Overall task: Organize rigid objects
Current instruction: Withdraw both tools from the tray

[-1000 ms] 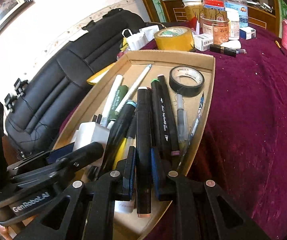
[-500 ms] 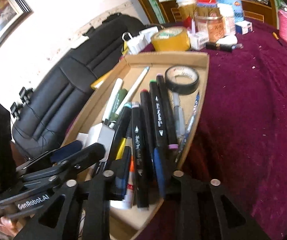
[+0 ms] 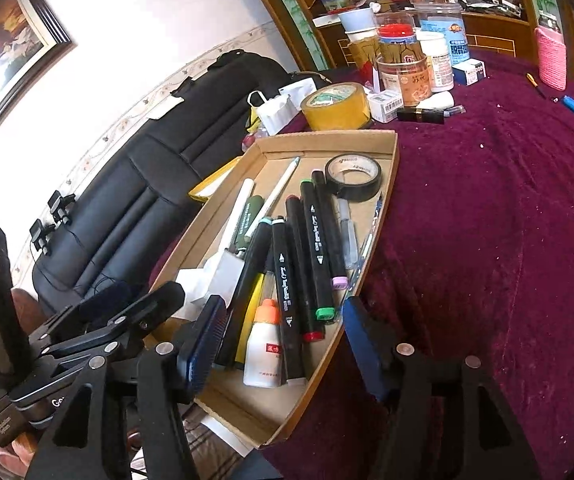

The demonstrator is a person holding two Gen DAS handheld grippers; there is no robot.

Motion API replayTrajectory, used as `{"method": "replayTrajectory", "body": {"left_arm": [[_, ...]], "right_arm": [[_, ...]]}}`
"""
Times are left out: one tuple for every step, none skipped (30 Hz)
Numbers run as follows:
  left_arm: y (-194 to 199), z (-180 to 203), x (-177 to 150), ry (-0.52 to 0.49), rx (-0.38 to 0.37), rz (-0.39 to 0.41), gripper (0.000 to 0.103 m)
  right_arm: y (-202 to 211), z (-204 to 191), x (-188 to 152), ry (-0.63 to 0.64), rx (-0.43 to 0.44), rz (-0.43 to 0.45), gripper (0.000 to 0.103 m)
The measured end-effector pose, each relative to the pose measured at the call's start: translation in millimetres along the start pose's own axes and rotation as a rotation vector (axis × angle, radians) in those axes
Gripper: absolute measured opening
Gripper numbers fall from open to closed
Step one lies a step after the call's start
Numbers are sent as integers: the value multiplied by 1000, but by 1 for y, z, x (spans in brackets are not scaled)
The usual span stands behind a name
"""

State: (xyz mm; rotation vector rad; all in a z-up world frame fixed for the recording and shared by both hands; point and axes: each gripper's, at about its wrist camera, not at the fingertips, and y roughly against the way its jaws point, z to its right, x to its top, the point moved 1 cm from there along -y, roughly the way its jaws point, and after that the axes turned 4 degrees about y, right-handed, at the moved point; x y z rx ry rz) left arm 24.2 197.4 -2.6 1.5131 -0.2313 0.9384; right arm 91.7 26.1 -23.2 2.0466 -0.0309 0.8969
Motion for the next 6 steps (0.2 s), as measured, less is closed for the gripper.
{"method": "replayTrajectory", "body": {"left_arm": [[0,0,-1,-4,1,2,90],[0,-1,-1,-11,3,7,90],[-2,-1,-1,-16,12,9,90],[-3,-2,-1,-14,15,7,90],[-4,-4,-1,-7,15,4,90],[-5,-6,-1,-3,19,3,90]], "right_arm": [[-1,1,-1,-5,2,-3,65],[-2,2,-1,-10,4,-9,65],[-3,2,-2,-14,3,-14,65],[-5,2,-2,-16,2,-16,65],[-5,2,-2,-15,0,-17,65],[-6,1,-3,-15,-2,-21,65]]}}
